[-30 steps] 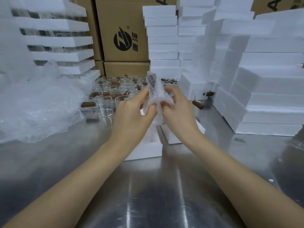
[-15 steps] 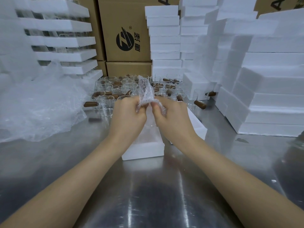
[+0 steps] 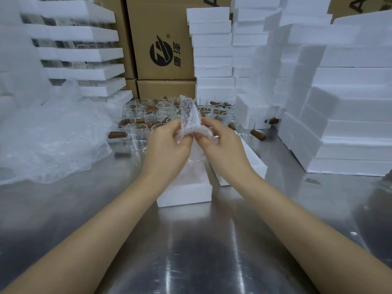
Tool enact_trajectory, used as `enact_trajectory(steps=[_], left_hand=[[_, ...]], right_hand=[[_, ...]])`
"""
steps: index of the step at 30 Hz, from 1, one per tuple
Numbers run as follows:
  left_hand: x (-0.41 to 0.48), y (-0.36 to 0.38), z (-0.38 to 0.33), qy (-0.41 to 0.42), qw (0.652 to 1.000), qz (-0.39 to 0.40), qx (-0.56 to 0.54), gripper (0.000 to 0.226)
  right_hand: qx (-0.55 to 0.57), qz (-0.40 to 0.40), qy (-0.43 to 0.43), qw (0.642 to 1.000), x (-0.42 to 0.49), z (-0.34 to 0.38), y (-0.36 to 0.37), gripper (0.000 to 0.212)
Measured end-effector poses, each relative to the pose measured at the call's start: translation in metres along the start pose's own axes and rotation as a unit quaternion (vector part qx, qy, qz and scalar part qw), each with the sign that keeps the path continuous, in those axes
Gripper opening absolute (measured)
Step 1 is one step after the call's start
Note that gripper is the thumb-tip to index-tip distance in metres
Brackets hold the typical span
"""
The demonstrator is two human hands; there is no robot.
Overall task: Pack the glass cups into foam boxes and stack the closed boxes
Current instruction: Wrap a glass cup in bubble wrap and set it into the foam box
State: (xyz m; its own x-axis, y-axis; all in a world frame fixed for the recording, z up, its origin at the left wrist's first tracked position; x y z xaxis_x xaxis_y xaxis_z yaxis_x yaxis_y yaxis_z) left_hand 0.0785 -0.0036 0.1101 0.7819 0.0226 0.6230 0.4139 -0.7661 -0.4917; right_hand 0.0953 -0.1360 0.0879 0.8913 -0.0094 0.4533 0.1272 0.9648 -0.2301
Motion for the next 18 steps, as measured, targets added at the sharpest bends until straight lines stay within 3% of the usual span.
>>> enact_trajectory(steps=[3, 6, 9, 11, 15, 18], left_hand=[[-0.001, 0.013, -0.006, 0.01, 0.998, 0.062, -0.007, 0.031], [-0.005, 0.021, -0.014, 0.052, 0.993, 0.091, 0.056, 0.038], [-0.001, 0.017, -0.003, 0.031, 0.993, 0.082, 0.085, 0.033], [0.002, 0.01, 0.001, 0.021, 0.994, 0.065, 0.083, 0.024], [0.002, -0.014, -0.003, 0.042, 0.996, -0.016, 0.081, 0.038], [0.003, -0.02, -0.007, 0.046, 0.997, -0.035, 0.049, 0.025]], right_hand=[[0.049, -0.02, 0.023, 0.998, -0.001, -0.005, -0.006, 0.029], [0.021, -0.023, 0.025, 0.999, -0.002, -0.007, -0.006, 0.019], [0.004, 0.001, 0.037, 0.999, -0.006, -0.009, 0.003, 0.01], [0.041, 0.025, 0.046, 0.998, -0.009, -0.007, 0.01, 0.012], [0.104, 0.076, 0.036, 0.991, -0.011, 0.009, 0.016, 0.017], [0.181, 0.089, 0.081, 0.976, -0.009, 0.006, 0.015, 0.014]])
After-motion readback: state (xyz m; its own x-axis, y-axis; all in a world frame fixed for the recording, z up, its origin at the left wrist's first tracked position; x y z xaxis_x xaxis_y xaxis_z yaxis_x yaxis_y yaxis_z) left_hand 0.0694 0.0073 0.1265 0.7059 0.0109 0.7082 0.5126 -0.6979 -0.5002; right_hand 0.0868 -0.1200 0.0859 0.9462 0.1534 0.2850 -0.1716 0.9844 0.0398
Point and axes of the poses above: each hand's wrist, its own x-axis towards the middle knuckle, its own y-axis out of the palm, z = x × y, the point moved 10 cm from there along x, towards the middle knuckle, and after that the axes turned 9 degrees about x, right-handed, at the moved point
